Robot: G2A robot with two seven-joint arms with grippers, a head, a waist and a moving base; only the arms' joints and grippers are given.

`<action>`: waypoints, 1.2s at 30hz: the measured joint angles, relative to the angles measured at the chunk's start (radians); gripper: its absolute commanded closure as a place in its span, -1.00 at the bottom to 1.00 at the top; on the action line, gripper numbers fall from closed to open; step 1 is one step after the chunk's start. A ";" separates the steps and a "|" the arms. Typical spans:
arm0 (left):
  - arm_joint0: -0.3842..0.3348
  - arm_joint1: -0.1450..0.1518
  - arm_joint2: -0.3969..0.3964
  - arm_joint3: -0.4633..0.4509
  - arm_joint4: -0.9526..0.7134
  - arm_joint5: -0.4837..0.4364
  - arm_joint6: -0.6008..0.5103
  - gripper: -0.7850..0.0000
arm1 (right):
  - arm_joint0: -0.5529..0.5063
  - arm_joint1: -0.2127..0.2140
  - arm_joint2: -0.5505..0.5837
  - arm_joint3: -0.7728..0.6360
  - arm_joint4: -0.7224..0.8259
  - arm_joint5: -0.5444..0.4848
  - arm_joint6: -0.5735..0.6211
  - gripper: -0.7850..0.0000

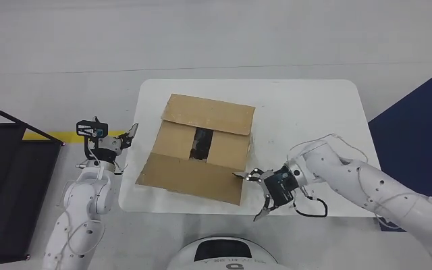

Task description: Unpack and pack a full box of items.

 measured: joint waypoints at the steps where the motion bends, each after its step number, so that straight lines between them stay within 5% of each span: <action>1: 0.000 0.000 0.000 0.000 0.000 0.000 0.000 -1.00 | 0.019 -0.004 -0.021 0.003 0.025 0.000 0.024 -0.72; 6: 0.000 0.000 0.000 0.000 0.000 0.000 0.000 -1.00 | 0.095 -0.022 -0.090 0.030 0.181 0.000 0.208 -0.31; 10: 0.000 0.000 0.000 0.000 0.000 0.000 0.000 -1.00 | 0.125 -0.035 -0.111 0.010 0.324 0.000 0.336 -0.52; 15: 0.000 0.000 0.000 0.000 0.000 0.000 0.000 -1.00 | 0.121 -0.015 -0.063 -0.017 0.340 0.020 0.242 -0.84; 20: 0.000 0.000 0.000 0.000 0.000 0.000 0.000 -1.00 | 0.027 0.045 0.036 0.000 0.299 0.246 0.096 -1.00; 25: 0.000 0.000 0.000 0.000 0.000 0.000 0.000 -1.00 | -0.062 0.077 0.093 -0.012 0.409 0.551 0.173 -1.00; 31: 0.000 0.000 0.000 0.000 0.000 0.000 0.000 -1.00 | -0.061 0.075 0.097 -0.003 0.406 0.530 0.177 -1.00; 36: 0.000 0.000 0.000 0.000 0.000 0.000 0.000 -1.00 | -0.079 0.049 0.114 -0.018 0.436 0.682 0.360 -1.00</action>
